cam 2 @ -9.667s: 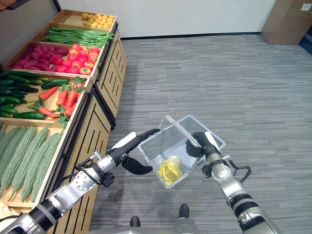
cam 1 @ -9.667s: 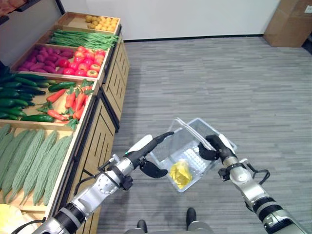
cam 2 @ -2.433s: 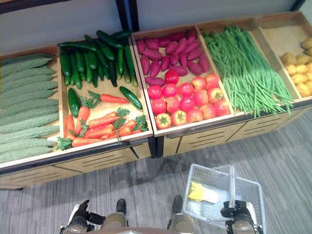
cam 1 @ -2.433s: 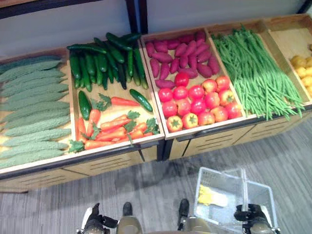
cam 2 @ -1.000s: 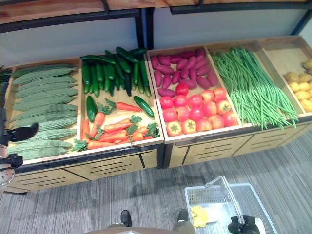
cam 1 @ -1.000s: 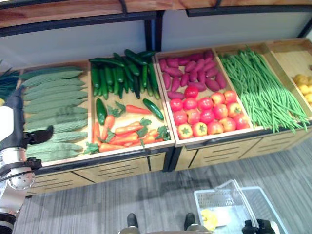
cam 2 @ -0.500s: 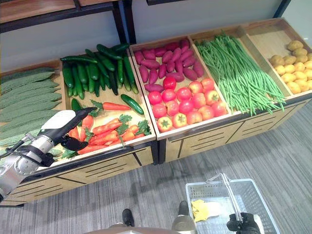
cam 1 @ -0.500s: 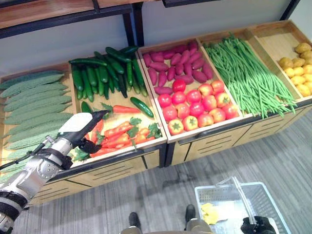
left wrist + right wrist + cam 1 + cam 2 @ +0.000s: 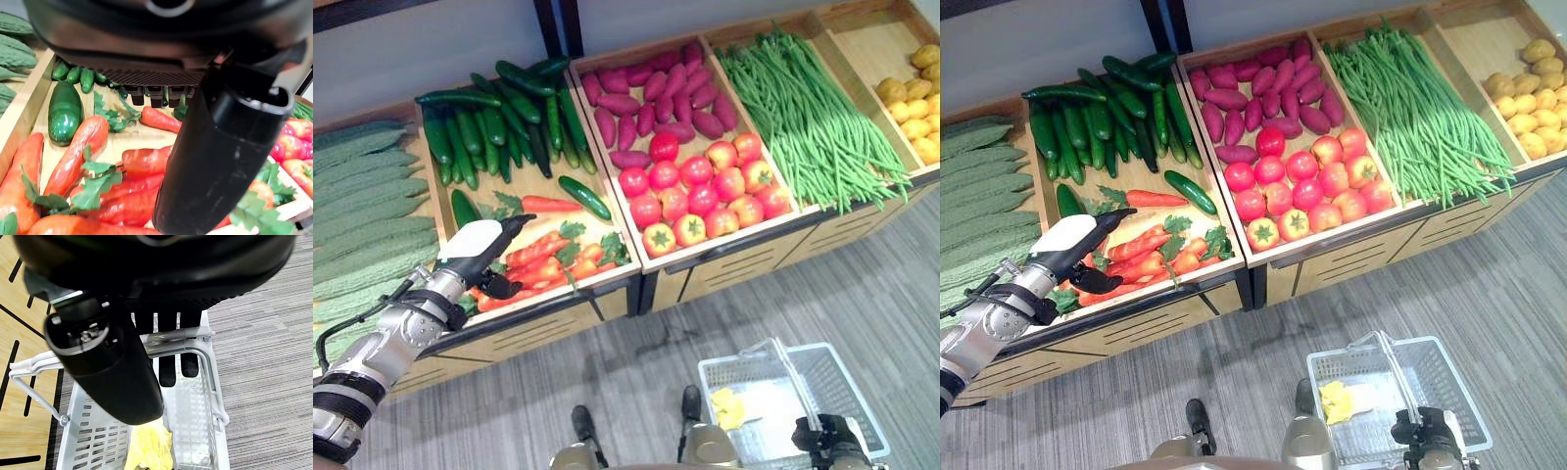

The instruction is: Get the vegetables into the basket

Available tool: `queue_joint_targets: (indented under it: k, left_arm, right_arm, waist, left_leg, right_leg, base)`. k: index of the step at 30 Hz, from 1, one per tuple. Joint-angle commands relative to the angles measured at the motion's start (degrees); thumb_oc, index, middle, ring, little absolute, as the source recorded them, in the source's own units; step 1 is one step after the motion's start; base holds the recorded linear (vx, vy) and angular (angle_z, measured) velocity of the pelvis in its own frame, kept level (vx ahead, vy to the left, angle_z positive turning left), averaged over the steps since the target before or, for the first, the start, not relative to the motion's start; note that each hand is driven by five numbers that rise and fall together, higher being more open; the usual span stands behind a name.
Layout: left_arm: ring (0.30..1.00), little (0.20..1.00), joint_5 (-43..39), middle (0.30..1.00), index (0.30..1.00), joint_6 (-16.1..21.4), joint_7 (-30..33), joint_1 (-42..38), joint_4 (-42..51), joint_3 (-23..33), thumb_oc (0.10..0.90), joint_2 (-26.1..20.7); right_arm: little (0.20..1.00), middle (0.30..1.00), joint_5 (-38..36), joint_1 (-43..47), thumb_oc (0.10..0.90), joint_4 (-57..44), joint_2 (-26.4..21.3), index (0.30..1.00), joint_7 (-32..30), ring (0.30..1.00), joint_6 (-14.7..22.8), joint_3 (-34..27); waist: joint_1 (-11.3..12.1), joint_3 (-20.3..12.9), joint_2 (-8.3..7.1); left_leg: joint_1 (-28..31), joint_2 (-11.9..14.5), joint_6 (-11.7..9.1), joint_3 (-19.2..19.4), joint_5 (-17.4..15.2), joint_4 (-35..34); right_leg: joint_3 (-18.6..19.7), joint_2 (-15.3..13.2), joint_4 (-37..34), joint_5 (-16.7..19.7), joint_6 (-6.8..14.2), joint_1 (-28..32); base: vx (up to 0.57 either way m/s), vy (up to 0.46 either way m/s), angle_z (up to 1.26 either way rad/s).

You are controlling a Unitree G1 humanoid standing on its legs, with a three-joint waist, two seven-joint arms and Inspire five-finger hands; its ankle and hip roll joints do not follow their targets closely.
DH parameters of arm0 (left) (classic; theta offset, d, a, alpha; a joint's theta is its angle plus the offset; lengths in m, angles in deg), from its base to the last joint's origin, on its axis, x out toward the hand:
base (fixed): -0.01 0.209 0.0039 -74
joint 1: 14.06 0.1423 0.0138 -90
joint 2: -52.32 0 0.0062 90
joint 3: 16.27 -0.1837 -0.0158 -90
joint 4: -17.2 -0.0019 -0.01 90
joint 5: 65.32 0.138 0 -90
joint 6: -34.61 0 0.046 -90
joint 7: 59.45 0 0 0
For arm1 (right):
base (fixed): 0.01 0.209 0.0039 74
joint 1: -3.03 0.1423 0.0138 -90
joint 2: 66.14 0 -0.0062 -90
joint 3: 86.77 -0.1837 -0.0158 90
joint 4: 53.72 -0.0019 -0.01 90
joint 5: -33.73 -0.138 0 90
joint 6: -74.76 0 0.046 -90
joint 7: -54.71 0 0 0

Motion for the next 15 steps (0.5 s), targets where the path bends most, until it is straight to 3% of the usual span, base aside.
queue_joint_targets:
  k: [1,8,9,10,11,15]
  left_arm:
    - [1.0,1.0,1.21,1.0,1.0,0.61,2.76,-10.02,-2.01,2.24,0.9,-0.91]
    - [1.0,1.0,3.61,1.0,1.0,-0.62,2.13,-12.85,-6.04,-2.13,0.9,0.95]
    - [0.772,0.772,4.56,0.772,0.772,-0.69,2.43,-13.59,-6.06,-2.77,0.737,0.95]
    - [0.627,0.627,5.41,0.627,0.627,-0.65,2.52,-14.03,-5.88,-3.44,0.633,0.91]
    - [0.3,0.3,6.42,0.3,0.3,-0.29,2.5,-14.72,-6.04,-4.68,0.4,1.03]
    - [0.3,0.3,7.41,0.3,0.3,-0.15,3.02,-15.01,-6.67,-5.72,0.4,1.72]
  right_arm:
    - [0.3,0.3,-0.06,2.12,0.4,-1.24,-5.99,0.3,-2.69,0.3,2.05,1.9]
    - [0.3,0.3,-0.11,3.29,0.4,-1.8,-6.26,0.3,-2.82,0.3,2.08,2.74]
    - [0.3,0.3,-0.13,3.46,0.4,-2.05,-6.3,0.3,-2.84,0.3,2.13,2.94]
    - [0.3,0.3,-0.01,3.53,0.4,-2.3,-6.38,0.3,-2.95,0.3,2.18,3.12]
    - [0.3,0.3,0.16,3.77,0.4,-2.23,-6.49,0.3,-3.07,0.3,2.29,3.33]
    - [0.3,0.3,0.07,3.83,0.4,-1.9,-6.49,0.3,-3.11,0.3,2.42,3.41]
  waist:
    - [0.17,-1.17,-3.18]
    - [-0.26,-0.59,-3.29]
    - [-0.33,-0.45,-3.32]
    - [-0.46,-0.37,-3.33]
    - [-0.49,-0.25,-3.37]
    - [-0.58,-0.19,-3.39]
  left_leg:
    - [2.92,2.19,-2.95,-1.71,-2.47,0.08]
    - [3.07,2.44,-2.99,-1.33,-2.48,0.08]
    - [3.0,2.46,-2.97,-1.32,-2.48,0.08]
    - [2.97,2.47,-2.97,-1.28,-2.46,0.08]
    - [2.98,2.49,-2.96,-1.19,-2.46,0.08]
    - [3.43,2.43,-2.91,-0.98,-2.64,0.08]
  right_leg:
    - [2.75,-4.55,0.12,2.17,6.63,-1.52]
    - [3.34,-4.2,0.21,2.02,6.49,-1.77]
    - [3.47,-4.16,0.23,2.05,6.47,-1.94]
    - [3.54,-4.14,0.22,2.02,6.48,-2.01]
    - [3.6,-4.09,0.24,1.97,6.43,-2.07]
    - [3.84,-4.15,0.17,2.03,6.41,-1.86]
  base:
    - [0.0,0.011,-0.1]
    - [0.01,0.005,-0.03]
    - [-0.01,0.001,-0.07]
    - [0.0,0.004,-0.09]
    - [0.0,0.005,-0.07]
    - [0.0,0.003,-0.01]
